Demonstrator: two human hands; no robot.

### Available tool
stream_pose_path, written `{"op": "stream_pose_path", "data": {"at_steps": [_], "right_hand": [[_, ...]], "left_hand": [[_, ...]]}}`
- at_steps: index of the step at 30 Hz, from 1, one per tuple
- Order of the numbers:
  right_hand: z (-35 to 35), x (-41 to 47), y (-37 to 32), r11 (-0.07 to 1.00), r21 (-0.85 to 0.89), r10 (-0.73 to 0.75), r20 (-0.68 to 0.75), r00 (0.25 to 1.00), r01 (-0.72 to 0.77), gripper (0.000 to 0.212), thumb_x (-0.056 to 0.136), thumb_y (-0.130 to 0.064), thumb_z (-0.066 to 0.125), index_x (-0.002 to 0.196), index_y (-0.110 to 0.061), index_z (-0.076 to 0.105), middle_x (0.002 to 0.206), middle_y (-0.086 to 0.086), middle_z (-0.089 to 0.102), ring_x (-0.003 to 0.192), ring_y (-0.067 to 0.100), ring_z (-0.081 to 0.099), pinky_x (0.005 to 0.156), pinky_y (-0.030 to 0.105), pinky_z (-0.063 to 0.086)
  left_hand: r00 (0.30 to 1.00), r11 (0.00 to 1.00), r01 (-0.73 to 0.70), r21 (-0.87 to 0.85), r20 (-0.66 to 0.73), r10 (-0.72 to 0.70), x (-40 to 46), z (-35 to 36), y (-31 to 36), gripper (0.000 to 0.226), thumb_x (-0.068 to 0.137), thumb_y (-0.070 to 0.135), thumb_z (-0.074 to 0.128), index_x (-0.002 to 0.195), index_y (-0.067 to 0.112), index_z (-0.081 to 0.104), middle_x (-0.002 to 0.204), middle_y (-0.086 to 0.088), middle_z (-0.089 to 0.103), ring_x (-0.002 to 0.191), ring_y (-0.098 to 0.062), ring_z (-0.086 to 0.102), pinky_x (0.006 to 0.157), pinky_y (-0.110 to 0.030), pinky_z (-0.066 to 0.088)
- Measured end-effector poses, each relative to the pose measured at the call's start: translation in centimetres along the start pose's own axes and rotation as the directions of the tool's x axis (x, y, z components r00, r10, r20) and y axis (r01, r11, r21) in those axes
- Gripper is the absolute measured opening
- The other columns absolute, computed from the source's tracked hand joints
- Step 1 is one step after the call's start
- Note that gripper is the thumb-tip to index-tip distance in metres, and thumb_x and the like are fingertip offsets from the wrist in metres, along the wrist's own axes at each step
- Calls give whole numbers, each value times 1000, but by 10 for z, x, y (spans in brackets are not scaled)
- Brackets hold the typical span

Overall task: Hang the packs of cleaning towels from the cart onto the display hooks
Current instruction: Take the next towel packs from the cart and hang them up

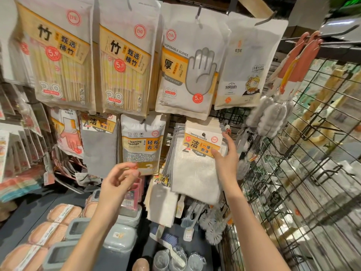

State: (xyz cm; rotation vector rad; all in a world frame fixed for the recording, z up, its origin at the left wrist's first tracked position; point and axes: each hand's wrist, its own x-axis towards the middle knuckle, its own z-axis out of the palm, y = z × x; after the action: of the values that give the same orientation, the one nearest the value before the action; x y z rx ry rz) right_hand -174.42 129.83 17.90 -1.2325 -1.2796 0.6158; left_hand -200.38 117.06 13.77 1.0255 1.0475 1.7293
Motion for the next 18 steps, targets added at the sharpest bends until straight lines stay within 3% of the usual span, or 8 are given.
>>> {"op": "stream_pose_path", "data": {"at_steps": [3, 9, 14, 18], "right_hand": [[8, 8, -2, 996, -77, -46, -77, 996, 40, 53, 83, -6, 66, 128, -29, 51, 120, -7, 49, 98, -11, 46, 80, 1, 32], [23, 20, 1, 973, -233, -42, -149, 988, 7, 48, 85, -13, 67, 127, -29, 51, 124, 1, 49, 95, 5, 47, 77, 26, 40], [25, 25, -1, 922, -388, -59, -158, 986, -7, 44, 86, -16, 65, 124, -30, 47, 117, 7, 49, 82, 17, 51, 72, 33, 45], [21, 22, -4, 884, -468, -77, -123, 989, 11, 45, 90, -21, 59, 131, -32, 43, 124, 7, 47, 97, 27, 57, 78, 42, 50]], "left_hand": [[1000, 1000, -7, -3, -20, 7, 2, -1, -1, 18, 72, 28, 69, 88, 33, 72, 78, 3, 70, 69, -7, 67, 64, -18, 55], [1000, 1000, -13, 5, -22, 13, 5, -5, 1, 17, 74, 26, 69, 91, 30, 72, 78, 5, 70, 71, -9, 67, 65, -19, 56], [999, 998, -34, 60, -32, 36, 0, -12, 7, 19, 75, 28, 70, 94, 31, 72, 81, 5, 70, 76, -8, 67, 67, -17, 55], [997, 994, -44, 97, -55, 50, -7, -14, 14, 24, 75, 29, 71, 98, 31, 71, 86, 3, 70, 81, -7, 64, 71, -17, 54]]}}
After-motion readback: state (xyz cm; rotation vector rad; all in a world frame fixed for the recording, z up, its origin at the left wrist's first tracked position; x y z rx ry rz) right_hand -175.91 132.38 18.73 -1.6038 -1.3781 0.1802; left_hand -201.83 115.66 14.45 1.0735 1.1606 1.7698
